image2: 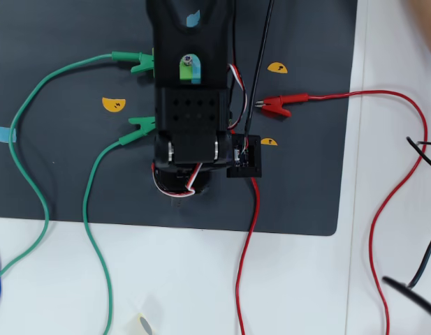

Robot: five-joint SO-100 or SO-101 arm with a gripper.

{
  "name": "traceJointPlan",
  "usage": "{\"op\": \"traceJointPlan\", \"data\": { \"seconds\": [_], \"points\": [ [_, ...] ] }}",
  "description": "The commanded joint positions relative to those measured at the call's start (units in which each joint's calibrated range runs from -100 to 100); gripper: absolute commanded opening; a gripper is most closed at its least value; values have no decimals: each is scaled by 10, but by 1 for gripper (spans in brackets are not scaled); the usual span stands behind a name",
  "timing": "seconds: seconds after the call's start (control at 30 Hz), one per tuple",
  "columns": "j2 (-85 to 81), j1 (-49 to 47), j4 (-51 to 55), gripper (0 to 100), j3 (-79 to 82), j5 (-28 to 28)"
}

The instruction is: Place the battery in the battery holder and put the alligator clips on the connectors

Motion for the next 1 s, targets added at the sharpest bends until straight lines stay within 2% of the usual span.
{"op": "traceJointPlan", "data": {
  "seconds": [0.0,0.5,0.53,0.57,0.67,0.97],
  "points": [
    [-2,-21,-7,26,-35,-3],
    [64,-12,4,26,-106,-10],
    [65,-12,17,26,-105,-23],
    [79,-20,91,26,-130,-35],
    [109,-22,148,26,-165,-21],
    [128,-6,134,26,-169,-17]
  ]
}}
